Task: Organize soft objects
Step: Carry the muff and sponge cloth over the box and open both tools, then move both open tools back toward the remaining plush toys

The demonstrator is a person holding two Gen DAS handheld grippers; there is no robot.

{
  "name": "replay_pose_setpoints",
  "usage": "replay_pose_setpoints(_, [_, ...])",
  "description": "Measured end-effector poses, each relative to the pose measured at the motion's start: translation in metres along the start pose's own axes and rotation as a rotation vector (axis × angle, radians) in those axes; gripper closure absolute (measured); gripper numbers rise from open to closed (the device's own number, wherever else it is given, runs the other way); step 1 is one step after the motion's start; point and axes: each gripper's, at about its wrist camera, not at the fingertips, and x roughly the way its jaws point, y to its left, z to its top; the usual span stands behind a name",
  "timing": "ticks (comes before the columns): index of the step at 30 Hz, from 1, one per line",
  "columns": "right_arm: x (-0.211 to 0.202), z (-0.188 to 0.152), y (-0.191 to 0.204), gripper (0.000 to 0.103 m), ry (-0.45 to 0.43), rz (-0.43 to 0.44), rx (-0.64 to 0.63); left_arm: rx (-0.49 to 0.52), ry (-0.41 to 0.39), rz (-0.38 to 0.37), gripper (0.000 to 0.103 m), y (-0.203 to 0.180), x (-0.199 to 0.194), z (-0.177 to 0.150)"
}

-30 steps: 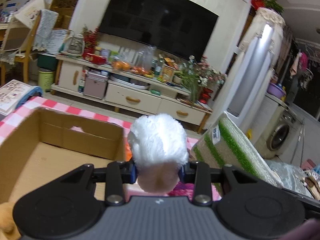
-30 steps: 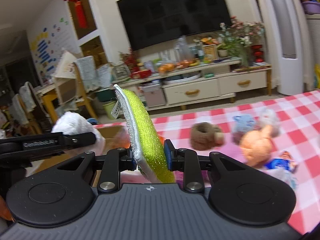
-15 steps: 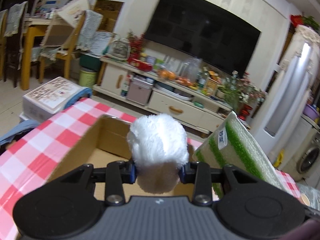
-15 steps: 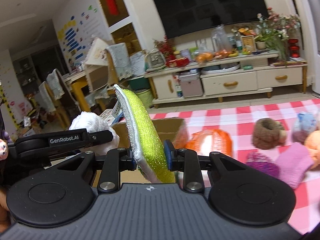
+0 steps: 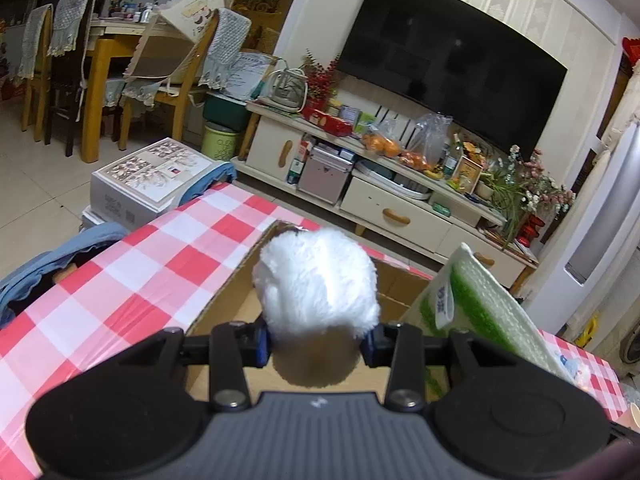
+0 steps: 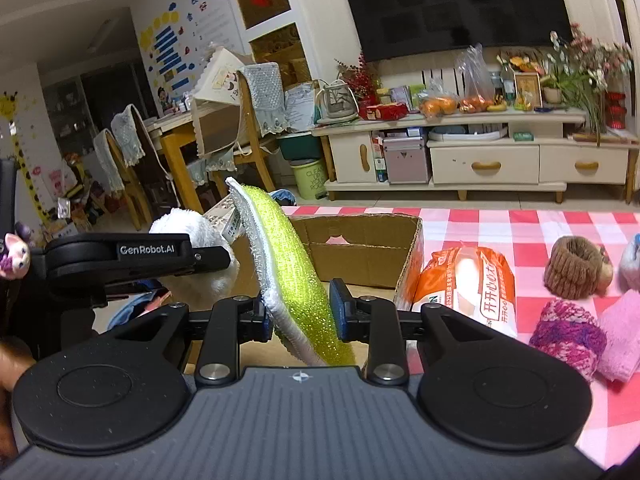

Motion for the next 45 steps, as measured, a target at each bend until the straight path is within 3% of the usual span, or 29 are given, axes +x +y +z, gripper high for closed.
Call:
replay_pose_setpoints(16, [0.001, -0.014, 0.001, 0.065, 0.044, 0.028, -0.073, -0.030, 0.011, 0.056, 0.060, 0.007, 0.000, 0.002])
replay_pose_setpoints(18, [0.000, -0.016, 0.002, 0.054, 0.043, 0.021, -0.086, -0.031, 0.014, 0.062, 0.058, 0.008, 0.000, 0.002])
replay_pose_setpoints(20, [-0.005, -0.017, 0.003, 0.022, 0.024, 0.006, -0.095, -0.032, 0.018, 0.067, 0.048, 0.008, 0.001, 0.002])
replay_pose_setpoints(21, [-0.008, -0.016, 0.003, 0.018, 0.011, -0.002, -0.100, -0.032, 0.020, 0.069, 0.045, 0.008, 0.001, 0.002])
replay_pose_setpoints(23, [-0.013, -0.015, 0.001, 0.005, -0.011, -0.009, -0.110, -0.030, 0.019, 0.072, 0.028, 0.007, 0.000, 0.002])
replay_pose_setpoints(29, [-0.028, -0.014, -0.009, 0.003, -0.059, -0.075, -0.097, -0.034, -0.006, 0.081, 0.006, 0.004, -0.004, 0.003])
replay_pose_setpoints(45, [-0.043, -0.029, -0.029, 0.003, -0.083, -0.201, 0.012, 0.006, -0.003, 0.017, 0.002, -0.021, -0.005, -0.003])
